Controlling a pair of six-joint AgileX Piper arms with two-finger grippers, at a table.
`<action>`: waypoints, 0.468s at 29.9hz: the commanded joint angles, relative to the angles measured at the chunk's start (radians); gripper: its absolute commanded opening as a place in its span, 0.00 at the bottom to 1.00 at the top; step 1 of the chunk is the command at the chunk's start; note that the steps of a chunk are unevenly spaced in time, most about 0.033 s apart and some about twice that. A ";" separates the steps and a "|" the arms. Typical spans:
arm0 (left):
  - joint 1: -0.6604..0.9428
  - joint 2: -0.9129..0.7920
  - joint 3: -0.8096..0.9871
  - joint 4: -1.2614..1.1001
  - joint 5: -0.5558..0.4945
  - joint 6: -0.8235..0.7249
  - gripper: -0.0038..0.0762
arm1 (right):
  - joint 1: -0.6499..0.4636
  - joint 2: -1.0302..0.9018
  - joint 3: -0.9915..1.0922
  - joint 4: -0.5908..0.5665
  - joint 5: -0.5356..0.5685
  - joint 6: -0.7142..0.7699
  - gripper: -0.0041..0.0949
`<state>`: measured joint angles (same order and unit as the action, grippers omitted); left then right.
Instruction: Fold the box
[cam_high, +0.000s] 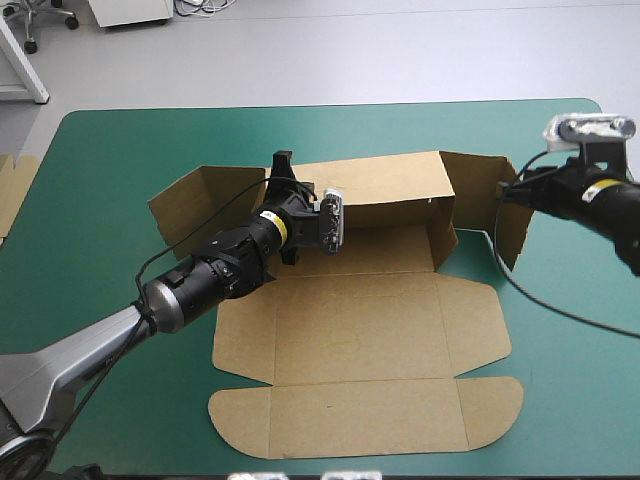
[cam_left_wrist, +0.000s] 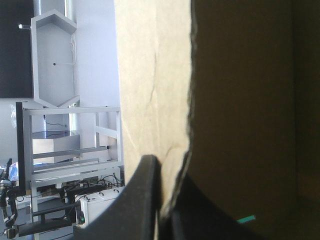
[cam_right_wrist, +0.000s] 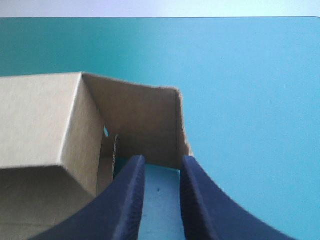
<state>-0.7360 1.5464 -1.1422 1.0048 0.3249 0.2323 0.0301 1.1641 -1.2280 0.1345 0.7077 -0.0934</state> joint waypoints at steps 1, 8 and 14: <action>-0.004 -0.013 -0.006 -0.045 0.017 -0.028 0.03 | -0.088 0.090 -0.190 0.129 0.011 -0.101 0.28; -0.004 -0.013 -0.006 -0.045 0.017 -0.028 0.03 | -0.198 0.378 -0.452 0.380 0.136 -0.218 0.28; -0.004 -0.013 -0.006 -0.043 0.017 -0.028 0.03 | -0.197 0.548 -0.534 0.464 0.170 -0.260 0.28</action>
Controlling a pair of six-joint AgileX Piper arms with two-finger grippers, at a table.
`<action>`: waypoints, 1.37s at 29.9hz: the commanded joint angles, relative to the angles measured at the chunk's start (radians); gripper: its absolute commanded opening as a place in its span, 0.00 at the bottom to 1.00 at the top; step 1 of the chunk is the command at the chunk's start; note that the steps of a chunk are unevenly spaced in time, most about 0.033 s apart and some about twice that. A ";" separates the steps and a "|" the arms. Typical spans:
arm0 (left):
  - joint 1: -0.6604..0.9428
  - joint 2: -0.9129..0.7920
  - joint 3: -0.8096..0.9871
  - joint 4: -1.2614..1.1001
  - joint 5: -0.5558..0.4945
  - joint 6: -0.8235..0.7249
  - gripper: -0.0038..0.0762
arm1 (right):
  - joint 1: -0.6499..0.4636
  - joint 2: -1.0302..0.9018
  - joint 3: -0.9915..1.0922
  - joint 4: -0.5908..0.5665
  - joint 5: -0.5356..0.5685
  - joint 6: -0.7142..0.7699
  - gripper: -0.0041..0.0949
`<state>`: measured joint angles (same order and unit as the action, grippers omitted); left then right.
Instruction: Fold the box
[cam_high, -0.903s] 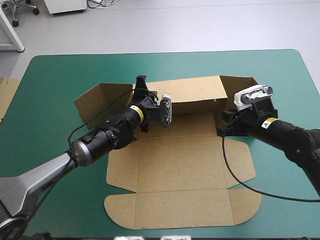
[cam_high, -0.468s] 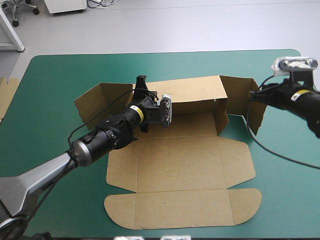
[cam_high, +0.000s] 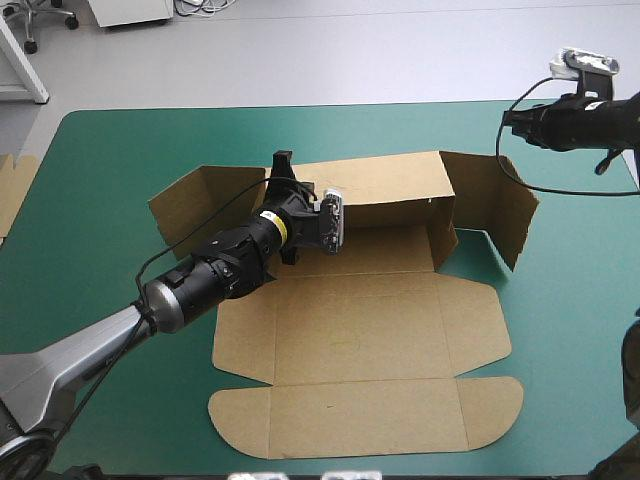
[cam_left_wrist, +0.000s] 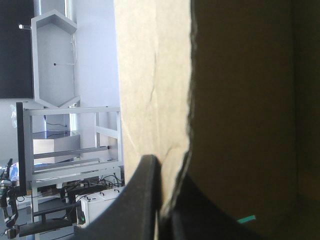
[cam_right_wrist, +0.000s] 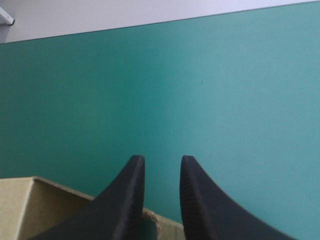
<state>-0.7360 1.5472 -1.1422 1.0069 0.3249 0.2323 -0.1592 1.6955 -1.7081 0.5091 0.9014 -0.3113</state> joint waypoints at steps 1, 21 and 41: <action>-0.004 -0.014 -0.006 -0.045 0.017 -0.028 0.03 | -0.008 0.040 -0.057 0.106 -0.027 -0.052 0.28; -0.004 -0.014 -0.006 -0.039 0.027 -0.028 0.03 | 0.012 0.029 0.287 0.218 -0.018 -0.295 0.28; -0.004 -0.014 -0.006 -0.039 0.029 -0.028 0.03 | 0.012 -0.203 0.701 0.562 -0.123 -0.694 0.28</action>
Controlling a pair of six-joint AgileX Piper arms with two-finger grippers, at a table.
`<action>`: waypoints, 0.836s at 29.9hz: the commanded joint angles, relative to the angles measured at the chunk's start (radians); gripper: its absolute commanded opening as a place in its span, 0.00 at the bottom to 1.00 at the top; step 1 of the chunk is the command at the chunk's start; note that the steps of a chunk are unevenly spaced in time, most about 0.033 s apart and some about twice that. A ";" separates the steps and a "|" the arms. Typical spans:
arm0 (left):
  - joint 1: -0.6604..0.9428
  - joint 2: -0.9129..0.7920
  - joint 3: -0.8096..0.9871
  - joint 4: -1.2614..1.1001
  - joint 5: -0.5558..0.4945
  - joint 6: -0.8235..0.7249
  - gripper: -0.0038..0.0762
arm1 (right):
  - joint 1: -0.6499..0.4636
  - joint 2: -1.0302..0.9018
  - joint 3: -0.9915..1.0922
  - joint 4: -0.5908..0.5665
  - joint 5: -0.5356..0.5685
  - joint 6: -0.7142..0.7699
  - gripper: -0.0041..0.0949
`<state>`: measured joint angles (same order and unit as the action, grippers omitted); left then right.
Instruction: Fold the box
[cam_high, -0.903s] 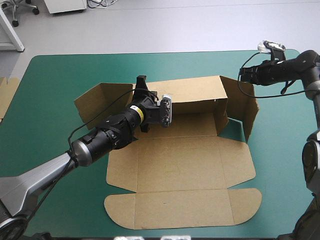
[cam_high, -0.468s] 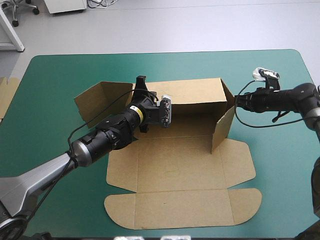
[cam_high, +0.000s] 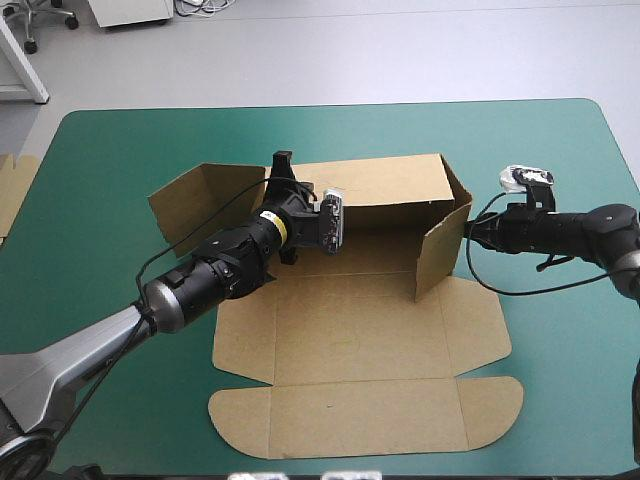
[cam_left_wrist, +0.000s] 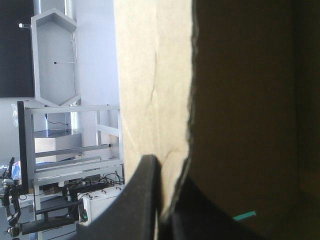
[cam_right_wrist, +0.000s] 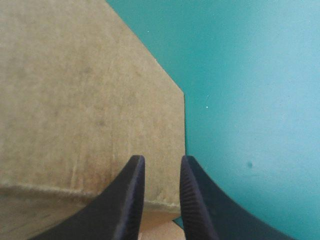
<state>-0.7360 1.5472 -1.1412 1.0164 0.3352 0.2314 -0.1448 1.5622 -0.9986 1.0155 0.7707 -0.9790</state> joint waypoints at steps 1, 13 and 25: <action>-0.004 -0.014 -0.007 -0.049 0.019 -0.027 0.03 | -0.003 -0.080 0.000 0.055 0.008 -0.031 0.28; -0.004 -0.014 -0.007 -0.049 0.017 -0.027 0.03 | 0.054 -0.120 0.039 0.095 0.013 -0.088 0.28; -0.004 -0.014 -0.007 -0.049 0.022 -0.027 0.03 | 0.221 -0.122 0.039 -0.049 -0.071 0.019 0.28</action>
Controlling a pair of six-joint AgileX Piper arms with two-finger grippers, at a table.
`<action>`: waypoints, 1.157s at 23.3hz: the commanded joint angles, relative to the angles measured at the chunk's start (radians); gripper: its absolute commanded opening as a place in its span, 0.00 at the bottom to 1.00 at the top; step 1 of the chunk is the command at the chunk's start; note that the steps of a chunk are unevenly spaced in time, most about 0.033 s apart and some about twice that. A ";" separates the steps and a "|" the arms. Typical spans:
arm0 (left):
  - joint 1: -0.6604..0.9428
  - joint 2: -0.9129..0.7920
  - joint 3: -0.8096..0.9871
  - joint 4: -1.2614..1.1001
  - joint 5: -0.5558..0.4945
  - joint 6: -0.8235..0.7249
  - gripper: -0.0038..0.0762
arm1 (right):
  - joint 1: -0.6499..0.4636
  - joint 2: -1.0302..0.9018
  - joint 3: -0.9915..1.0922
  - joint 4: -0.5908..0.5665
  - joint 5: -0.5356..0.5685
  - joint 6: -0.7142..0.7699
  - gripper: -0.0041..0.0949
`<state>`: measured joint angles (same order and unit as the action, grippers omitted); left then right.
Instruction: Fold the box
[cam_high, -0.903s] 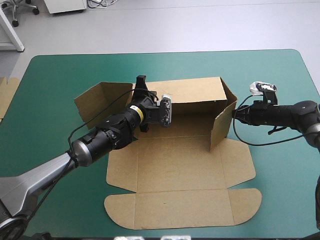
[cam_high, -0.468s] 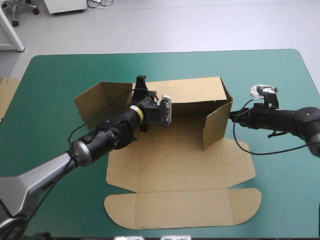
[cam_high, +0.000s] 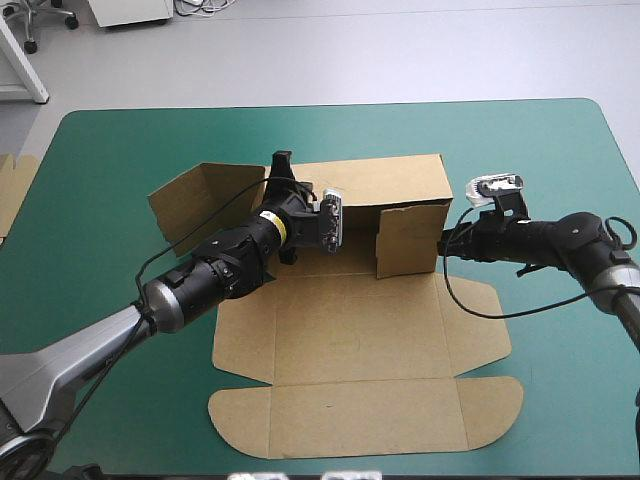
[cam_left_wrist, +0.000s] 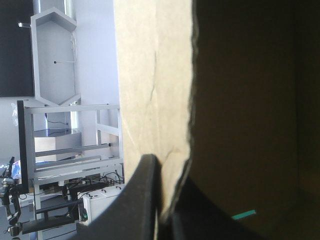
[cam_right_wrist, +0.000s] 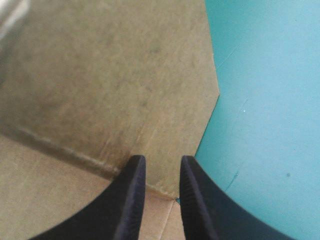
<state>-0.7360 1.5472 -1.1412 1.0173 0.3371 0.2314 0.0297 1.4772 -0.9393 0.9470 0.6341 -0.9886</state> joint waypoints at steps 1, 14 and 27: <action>-0.004 -0.014 -0.007 -0.049 0.020 -0.027 0.03 | 0.061 -0.041 -0.020 0.007 0.066 0.054 0.28; -0.004 -0.014 -0.007 -0.047 0.021 -0.027 0.03 | 0.102 -0.134 -0.020 -0.164 0.070 0.224 0.28; -0.004 -0.014 -0.007 -0.047 0.024 -0.027 0.03 | 0.289 -0.134 -0.024 0.026 -0.121 0.195 0.28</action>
<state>-0.7360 1.5475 -1.1412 1.0176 0.3362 0.2279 0.2823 1.3754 -0.9363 0.9284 0.6096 -0.7851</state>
